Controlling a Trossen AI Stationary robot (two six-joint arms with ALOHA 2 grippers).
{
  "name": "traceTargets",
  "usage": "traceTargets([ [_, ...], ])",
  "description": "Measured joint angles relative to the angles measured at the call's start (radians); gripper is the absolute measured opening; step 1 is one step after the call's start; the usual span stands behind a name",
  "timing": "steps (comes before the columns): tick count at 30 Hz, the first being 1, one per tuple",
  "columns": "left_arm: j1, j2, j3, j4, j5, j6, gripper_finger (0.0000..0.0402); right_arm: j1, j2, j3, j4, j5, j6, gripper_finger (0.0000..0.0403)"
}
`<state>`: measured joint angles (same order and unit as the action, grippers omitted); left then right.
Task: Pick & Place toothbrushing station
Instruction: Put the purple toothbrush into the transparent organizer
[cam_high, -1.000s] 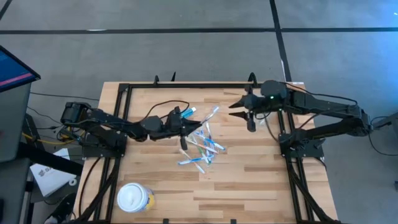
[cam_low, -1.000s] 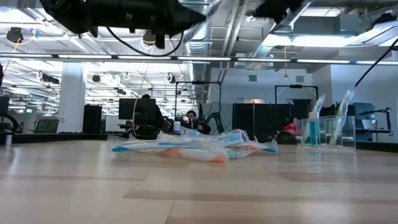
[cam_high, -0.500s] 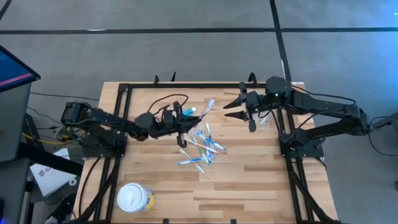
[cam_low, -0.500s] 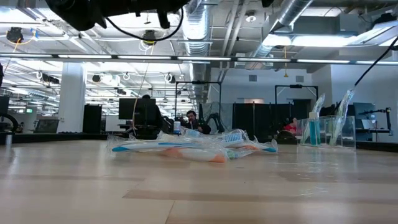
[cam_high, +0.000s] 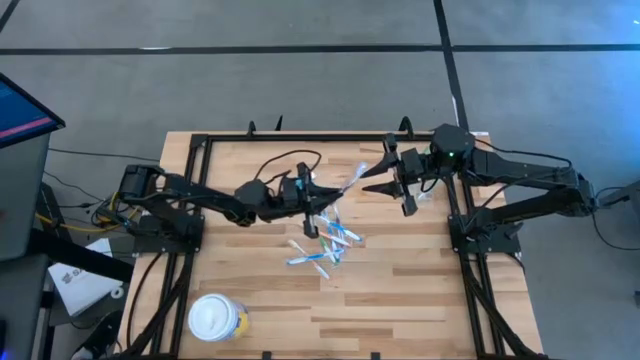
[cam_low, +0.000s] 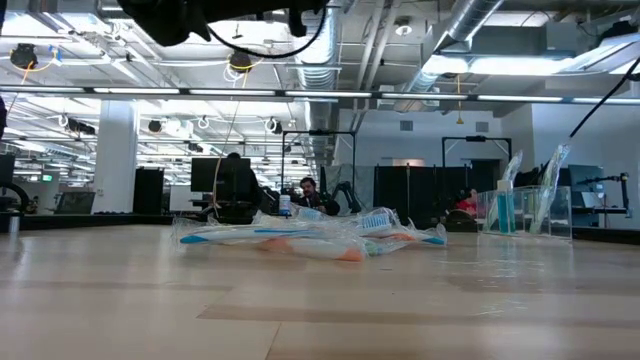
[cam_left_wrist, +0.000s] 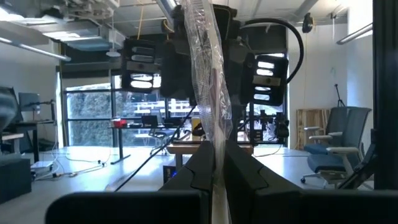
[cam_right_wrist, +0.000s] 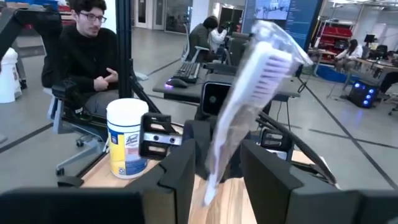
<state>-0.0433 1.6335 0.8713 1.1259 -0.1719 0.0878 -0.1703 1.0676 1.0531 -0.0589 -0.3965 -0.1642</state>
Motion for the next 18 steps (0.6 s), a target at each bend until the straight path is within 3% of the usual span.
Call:
traceTargets([
  [12, 0.0, 0.079, 0.079, 0.006, 0.014, 0.012, 0.0009, 0.0, 0.0, 0.0, 0.014, 0.0, 0.005, 0.0117],
  [18, 0.007, 0.08, 0.079, 0.005, 0.011, 0.012, 0.0016, 0.0, 0.0, 0.0, 0.014, 0.0, 0.005, 0.0054],
])
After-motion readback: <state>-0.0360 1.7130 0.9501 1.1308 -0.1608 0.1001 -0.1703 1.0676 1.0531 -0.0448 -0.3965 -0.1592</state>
